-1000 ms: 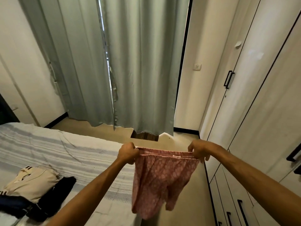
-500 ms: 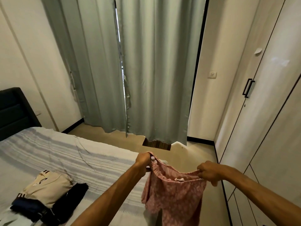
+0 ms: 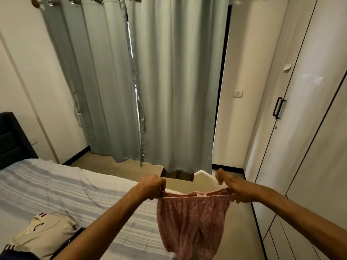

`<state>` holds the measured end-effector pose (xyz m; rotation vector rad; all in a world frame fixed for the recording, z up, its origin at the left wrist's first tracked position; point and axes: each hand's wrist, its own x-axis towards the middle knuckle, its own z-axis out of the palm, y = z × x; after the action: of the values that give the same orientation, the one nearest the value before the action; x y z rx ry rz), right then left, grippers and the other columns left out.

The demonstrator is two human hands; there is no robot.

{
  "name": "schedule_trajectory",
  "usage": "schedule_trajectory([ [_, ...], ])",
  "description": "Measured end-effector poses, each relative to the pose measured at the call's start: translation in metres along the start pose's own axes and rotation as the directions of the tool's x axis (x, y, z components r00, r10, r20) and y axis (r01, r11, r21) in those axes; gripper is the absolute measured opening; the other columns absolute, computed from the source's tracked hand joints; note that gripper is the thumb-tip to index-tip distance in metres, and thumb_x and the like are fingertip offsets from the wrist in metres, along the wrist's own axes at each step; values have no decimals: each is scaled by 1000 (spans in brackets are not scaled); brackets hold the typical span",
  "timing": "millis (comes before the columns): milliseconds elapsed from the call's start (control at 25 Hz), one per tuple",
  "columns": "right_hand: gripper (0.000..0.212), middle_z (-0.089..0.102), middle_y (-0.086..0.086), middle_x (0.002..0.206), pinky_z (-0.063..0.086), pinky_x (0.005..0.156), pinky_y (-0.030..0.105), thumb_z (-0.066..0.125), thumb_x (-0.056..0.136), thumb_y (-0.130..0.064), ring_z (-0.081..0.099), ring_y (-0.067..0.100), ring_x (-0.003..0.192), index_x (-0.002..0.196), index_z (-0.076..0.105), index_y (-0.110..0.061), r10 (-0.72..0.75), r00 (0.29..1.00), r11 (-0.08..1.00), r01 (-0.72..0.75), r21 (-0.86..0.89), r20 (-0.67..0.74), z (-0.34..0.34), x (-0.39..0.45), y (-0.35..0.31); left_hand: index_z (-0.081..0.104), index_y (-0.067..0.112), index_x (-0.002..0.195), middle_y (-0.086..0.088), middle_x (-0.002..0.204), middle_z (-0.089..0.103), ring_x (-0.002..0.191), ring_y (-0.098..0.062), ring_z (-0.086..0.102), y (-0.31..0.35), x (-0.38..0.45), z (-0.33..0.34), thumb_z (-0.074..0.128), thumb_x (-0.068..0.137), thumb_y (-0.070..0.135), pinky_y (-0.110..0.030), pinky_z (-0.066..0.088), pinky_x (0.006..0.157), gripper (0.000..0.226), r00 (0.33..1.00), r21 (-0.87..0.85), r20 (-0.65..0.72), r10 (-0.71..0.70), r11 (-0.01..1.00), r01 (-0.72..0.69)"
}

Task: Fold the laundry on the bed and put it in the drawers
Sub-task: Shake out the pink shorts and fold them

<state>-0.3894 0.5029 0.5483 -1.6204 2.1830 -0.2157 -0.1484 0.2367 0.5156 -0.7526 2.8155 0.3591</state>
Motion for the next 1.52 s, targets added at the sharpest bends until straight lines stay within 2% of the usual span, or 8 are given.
schedule_trajectory([
  [280,44,70,11,90,64,67,38,53,93,12,74,20,67,87,69,-29,124,973,988,-139,-66,-195,-92,-11,25,60,23,98,7,93,66,72,-4,56,14,-7,-87,76,84,3,-25,48,66,29,865,259,-117,488,856,-447],
  [480,25,67,-7,115,52,83,25,65,98,-21,66,10,103,117,65,-37,-162,955,985,170,8,-248,-84,-12,-29,60,25,71,-7,88,75,79,-14,74,56,2,-132,57,83,-10,-27,61,62,37,924,-63,-169,342,932,-356],
  [600,53,51,-11,142,49,99,29,63,93,-60,54,8,121,142,51,-41,-235,960,965,249,83,-150,-23,13,-75,57,21,68,-16,86,76,77,-19,75,88,8,-148,49,79,-10,-25,56,53,34,947,-333,-230,226,896,-295],
  [800,18,63,-9,104,56,89,36,53,104,-43,64,14,91,108,67,-32,-223,959,947,255,195,-173,41,28,-82,52,17,71,-17,97,79,75,-17,73,90,-10,-172,39,84,-13,-21,48,48,35,950,-603,-279,137,745,-285],
  [1000,76,75,7,109,52,90,33,51,83,-83,67,22,99,109,79,-17,-85,994,948,102,300,-70,12,9,-38,64,20,60,0,97,80,86,4,73,27,-36,-196,48,72,-21,-27,55,71,45,848,-262,-472,243,879,-398],
  [1200,45,79,16,98,63,89,44,79,86,-41,74,36,99,101,78,2,-10,932,792,228,566,-362,-96,-15,-12,81,28,81,17,120,73,85,16,66,-1,-48,-178,65,84,-11,-4,46,77,42,882,132,-258,395,918,-373],
  [1360,39,75,20,110,59,88,41,73,93,-36,71,33,106,108,77,0,-43,903,816,279,506,-428,-153,-26,-11,68,24,97,-6,95,73,67,-10,74,15,-36,-164,56,99,-3,-37,65,61,30,865,-93,-358,350,909,-407],
  [1520,29,66,14,120,57,84,40,78,90,-33,68,22,102,105,79,-8,-9,847,831,302,467,-531,-178,-37,-3,74,24,118,-3,101,75,70,-5,72,23,-25,-176,53,105,8,-34,64,64,30,845,-10,-383,373,913,-408],
])
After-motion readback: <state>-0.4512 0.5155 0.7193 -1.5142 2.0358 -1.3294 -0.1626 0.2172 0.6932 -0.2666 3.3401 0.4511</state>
